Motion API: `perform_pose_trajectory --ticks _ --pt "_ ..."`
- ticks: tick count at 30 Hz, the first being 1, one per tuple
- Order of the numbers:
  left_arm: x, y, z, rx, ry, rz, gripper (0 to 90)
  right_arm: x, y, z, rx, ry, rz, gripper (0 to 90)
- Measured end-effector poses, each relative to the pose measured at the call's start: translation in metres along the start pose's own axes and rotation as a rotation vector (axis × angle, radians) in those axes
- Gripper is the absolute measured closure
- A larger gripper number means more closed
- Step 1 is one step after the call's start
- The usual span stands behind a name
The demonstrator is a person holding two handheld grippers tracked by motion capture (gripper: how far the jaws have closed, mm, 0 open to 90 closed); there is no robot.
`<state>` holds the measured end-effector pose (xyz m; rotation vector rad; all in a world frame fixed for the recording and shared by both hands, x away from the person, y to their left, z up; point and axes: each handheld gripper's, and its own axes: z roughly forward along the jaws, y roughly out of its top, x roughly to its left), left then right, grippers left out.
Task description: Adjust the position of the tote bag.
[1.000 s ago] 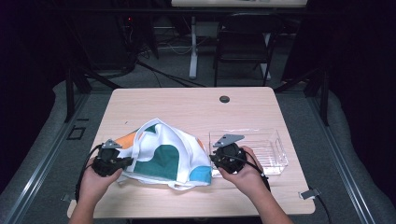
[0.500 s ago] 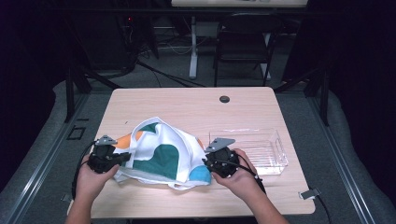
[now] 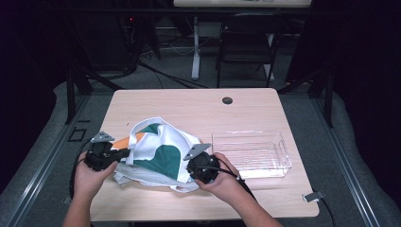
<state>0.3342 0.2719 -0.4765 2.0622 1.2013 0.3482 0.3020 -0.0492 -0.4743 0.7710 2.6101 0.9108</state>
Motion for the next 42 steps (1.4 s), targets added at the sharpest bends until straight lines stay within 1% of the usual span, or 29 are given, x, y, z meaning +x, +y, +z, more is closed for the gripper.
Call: perform_pose_trajectory --ticks 1,2,3,4,5,6,7,10,11,13,19,20,23,25,28,38,42 --pt "0.000 0.001 0.000 -0.001 0.002 -0.003 88.6 0.002 0.003 0.003 0.008 0.009 -0.013 82.3" --pt "0.000 0.001 -0.001 -0.002 0.003 -0.003 88.6 0.006 0.005 0.007 0.003 0.017 -0.014 82.4" --pt "0.000 0.002 -0.001 -0.012 0.007 -0.003 88.6 0.008 0.007 0.011 0.018 0.021 -0.028 82.5" --pt "0.002 0.002 -0.002 -0.020 0.008 -0.001 88.6 0.013 0.011 0.018 0.037 0.030 -0.048 82.5" --pt "0.002 0.002 -0.002 -0.020 0.008 -0.001 88.6 0.013 0.011 0.018 0.037 0.030 -0.048 82.5" --pt "0.002 0.003 -0.004 -0.021 0.003 -0.007 88.6 0.017 0.014 0.025 0.046 0.044 -0.056 82.5" --pt "0.002 0.003 -0.004 -0.021 0.003 -0.007 88.6 0.020 0.014 0.029 0.042 0.045 -0.052 82.5" --pt "0.005 0.003 -0.005 -0.032 -0.001 -0.009 88.6 0.024 0.017 0.036 0.058 0.051 -0.069 82.5" --pt "0.005 0.003 -0.004 -0.038 0.003 -0.011 88.6 0.025 0.017 0.038 0.063 0.051 -0.070 82.5" --pt "0.005 0.003 -0.005 -0.029 -0.003 -0.009 88.7 0.027 0.018 0.041 0.071 0.054 -0.075 82.1" --pt "0.005 0.003 -0.005 -0.032 -0.003 -0.012 88.7 0.030 0.021 0.048 0.084 0.051 -0.090 81.7" --pt "0.005 0.002 -0.005 -0.040 0.000 -0.016 88.6 0.032 0.023 0.051 0.089 0.050 -0.095 81.5" --pt "0.006 0.002 -0.005 -0.032 -0.008 -0.015 88.6 0.034 0.023 0.054 0.098 0.052 -0.103 81.3" --pt "0.007 0.002 -0.004 -0.031 -0.008 -0.013 88.7 0.037 0.025 0.058 0.105 0.037 -0.123 81.3" --pt "0.007 0.002 -0.004 -0.030 -0.009 -0.013 88.6 0.040 0.026 0.061 0.110 0.025 -0.137 81.4" --pt "0.007 0.002 -0.004 -0.030 -0.013 -0.019 88.7 0.041 0.028 0.067 0.122 0.003 -0.152 81.2" --pt "0.008 0.002 -0.004 -0.033 -0.016 -0.019 88.6 0.042 0.028 0.069 0.123 -0.008 -0.158 83.5"
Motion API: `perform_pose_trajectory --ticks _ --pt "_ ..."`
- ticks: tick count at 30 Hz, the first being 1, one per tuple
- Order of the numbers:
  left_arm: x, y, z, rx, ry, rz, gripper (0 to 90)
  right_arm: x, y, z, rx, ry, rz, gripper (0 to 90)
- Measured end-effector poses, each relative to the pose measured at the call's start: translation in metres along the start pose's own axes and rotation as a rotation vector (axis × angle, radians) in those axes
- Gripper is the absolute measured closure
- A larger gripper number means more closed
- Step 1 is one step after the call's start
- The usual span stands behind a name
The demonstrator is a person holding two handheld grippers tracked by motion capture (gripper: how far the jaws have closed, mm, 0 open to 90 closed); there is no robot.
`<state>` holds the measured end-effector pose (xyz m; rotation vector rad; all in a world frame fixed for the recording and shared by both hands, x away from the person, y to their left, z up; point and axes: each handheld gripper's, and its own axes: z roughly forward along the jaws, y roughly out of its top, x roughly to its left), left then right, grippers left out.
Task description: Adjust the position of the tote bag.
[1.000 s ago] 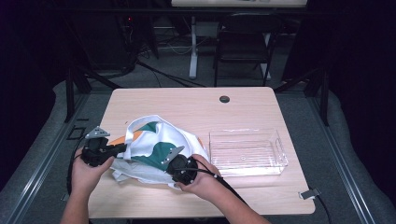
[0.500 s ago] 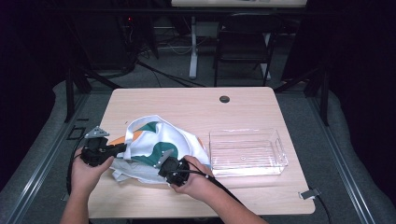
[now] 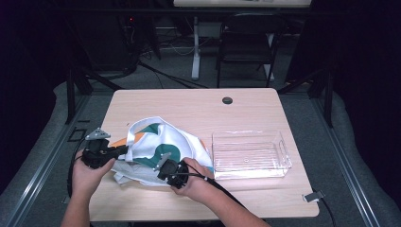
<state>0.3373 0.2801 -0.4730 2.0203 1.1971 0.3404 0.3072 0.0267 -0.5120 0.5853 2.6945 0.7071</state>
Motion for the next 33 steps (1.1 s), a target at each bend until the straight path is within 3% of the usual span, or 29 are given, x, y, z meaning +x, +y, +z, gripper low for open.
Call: perform_pose_trajectory --ticks 10,28,33 --pt "0.002 -0.001 0.000 0.006 0.000 -0.006 88.6 0.000 0.001 -0.003 -0.010 -0.018 0.000 89.0" --pt "0.004 -0.004 0.002 0.020 0.007 -0.012 88.1 0.001 0.004 -0.015 -0.030 -0.039 0.012 90.0" --pt "0.003 -0.004 0.003 0.016 0.020 -0.010 86.5 -0.001 0.006 -0.022 -0.063 -0.045 0.021 90.0"
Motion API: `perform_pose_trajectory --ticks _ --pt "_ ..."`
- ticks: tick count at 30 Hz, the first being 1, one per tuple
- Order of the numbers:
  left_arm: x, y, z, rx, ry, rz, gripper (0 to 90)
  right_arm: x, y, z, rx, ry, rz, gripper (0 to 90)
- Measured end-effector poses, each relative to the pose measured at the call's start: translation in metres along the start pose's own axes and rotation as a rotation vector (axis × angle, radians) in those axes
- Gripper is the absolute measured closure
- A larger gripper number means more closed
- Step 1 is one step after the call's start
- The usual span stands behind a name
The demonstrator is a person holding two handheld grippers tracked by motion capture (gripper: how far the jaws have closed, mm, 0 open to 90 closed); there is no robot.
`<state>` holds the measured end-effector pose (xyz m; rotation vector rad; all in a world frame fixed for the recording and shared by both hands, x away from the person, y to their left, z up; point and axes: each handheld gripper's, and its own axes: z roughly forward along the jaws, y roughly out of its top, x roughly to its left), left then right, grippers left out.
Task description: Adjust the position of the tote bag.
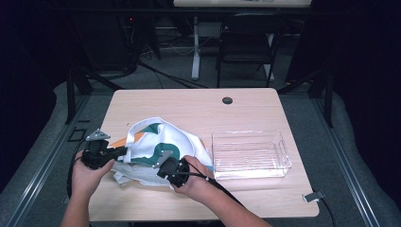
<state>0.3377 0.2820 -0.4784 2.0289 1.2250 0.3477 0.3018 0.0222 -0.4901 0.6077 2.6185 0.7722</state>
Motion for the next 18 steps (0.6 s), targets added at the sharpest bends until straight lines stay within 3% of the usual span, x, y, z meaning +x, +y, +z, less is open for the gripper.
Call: perform_pose_trajectory --ticks 18 --pt "-0.001 0.001 -0.007 -0.015 0.012 0.012 75.0 -0.007 0.014 -0.022 -0.051 -0.033 0.006 90.0"
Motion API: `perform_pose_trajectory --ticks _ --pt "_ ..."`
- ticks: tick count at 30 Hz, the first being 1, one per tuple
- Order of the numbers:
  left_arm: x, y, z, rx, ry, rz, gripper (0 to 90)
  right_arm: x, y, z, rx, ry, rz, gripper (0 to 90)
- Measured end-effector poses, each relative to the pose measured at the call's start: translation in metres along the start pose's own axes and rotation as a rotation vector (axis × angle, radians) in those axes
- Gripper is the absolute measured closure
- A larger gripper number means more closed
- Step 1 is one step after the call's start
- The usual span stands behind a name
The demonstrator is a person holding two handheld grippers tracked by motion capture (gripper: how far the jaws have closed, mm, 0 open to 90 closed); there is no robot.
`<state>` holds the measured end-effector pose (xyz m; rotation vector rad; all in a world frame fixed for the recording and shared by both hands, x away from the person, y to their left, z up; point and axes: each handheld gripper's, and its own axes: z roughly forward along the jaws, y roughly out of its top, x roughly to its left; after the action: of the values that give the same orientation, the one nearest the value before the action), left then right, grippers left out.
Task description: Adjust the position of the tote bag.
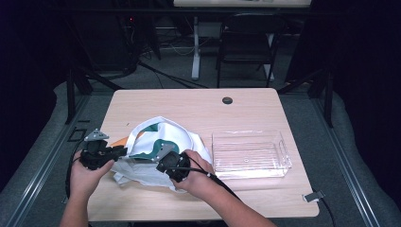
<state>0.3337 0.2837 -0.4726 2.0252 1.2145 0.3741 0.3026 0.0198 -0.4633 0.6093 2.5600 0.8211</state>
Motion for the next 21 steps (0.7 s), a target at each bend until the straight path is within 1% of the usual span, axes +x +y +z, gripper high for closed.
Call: perform_pose_trajectory --ticks 6,7,8,10,11,12,15,16,20,21 --pt "-0.002 0.002 -0.005 -0.017 -0.002 0.005 69.5 -0.003 0.003 -0.003 -0.006 -0.009 0.000 90.0" --pt "-0.003 0.003 -0.007 -0.019 -0.005 0.016 68.7 -0.003 0.004 -0.003 -0.007 -0.009 0.000 90.0" --pt "-0.004 0.003 -0.008 -0.022 -0.004 0.018 68.0 -0.003 0.004 -0.003 -0.018 -0.009 0.009 90.0" --pt "-0.004 0.003 -0.009 -0.024 -0.004 0.023 65.9 -0.004 0.005 -0.004 -0.023 -0.011 0.012 90.0" --pt "-0.006 0.004 -0.009 -0.025 -0.004 0.031 65.3 -0.005 0.005 -0.005 -0.019 -0.011 0.008 90.0" --pt "-0.007 0.004 -0.010 -0.024 -0.007 0.027 64.5 -0.005 0.006 -0.005 -0.021 -0.011 0.010 90.0" --pt "-0.009 0.005 -0.011 -0.015 -0.014 0.030 61.0 -0.007 0.007 -0.006 -0.024 -0.011 0.015 90.0" --pt "-0.009 0.006 -0.011 -0.015 -0.015 0.040 60.6 -0.007 0.008 -0.006 -0.021 -0.011 0.013 90.0" --pt "-0.011 0.006 -0.014 -0.025 -0.014 0.053 57.2 -0.010 0.009 -0.007 -0.018 -0.014 0.017 90.0" --pt "-0.012 0.006 -0.016 -0.030 -0.011 0.079 56.8 -0.010 0.009 -0.007 -0.025 -0.015 0.024 90.0"
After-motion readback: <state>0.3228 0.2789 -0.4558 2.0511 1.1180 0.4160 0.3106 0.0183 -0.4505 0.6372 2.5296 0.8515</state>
